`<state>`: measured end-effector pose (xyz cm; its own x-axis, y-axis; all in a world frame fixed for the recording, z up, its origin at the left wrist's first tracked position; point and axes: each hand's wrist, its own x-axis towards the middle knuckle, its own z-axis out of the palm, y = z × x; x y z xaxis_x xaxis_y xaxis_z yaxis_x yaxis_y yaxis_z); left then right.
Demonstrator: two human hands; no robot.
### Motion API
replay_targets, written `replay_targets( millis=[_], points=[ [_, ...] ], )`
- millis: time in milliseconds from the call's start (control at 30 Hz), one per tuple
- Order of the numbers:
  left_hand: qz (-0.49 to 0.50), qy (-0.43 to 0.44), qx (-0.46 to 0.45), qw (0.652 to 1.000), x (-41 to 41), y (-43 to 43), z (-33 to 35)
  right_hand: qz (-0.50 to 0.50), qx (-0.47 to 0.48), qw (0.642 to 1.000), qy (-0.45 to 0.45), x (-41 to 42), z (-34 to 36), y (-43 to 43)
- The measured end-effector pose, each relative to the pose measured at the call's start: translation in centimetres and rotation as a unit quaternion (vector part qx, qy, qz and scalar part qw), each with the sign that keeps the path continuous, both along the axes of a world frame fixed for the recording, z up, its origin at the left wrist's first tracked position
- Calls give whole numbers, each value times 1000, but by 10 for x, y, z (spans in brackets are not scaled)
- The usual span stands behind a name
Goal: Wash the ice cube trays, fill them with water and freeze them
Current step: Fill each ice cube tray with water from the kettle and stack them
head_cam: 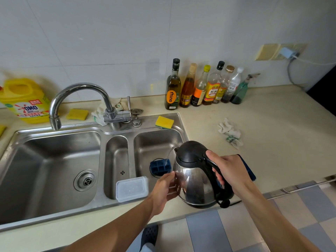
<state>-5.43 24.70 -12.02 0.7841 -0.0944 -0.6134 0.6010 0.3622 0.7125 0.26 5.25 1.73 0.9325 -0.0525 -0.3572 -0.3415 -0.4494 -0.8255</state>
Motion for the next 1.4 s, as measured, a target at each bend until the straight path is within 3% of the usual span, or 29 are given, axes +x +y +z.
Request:
replay_targets(
  millis=[1400],
  points=[
    [33,31,-12,999,-15,5,11,33,2,999,7,0,-4,9]
  ],
)
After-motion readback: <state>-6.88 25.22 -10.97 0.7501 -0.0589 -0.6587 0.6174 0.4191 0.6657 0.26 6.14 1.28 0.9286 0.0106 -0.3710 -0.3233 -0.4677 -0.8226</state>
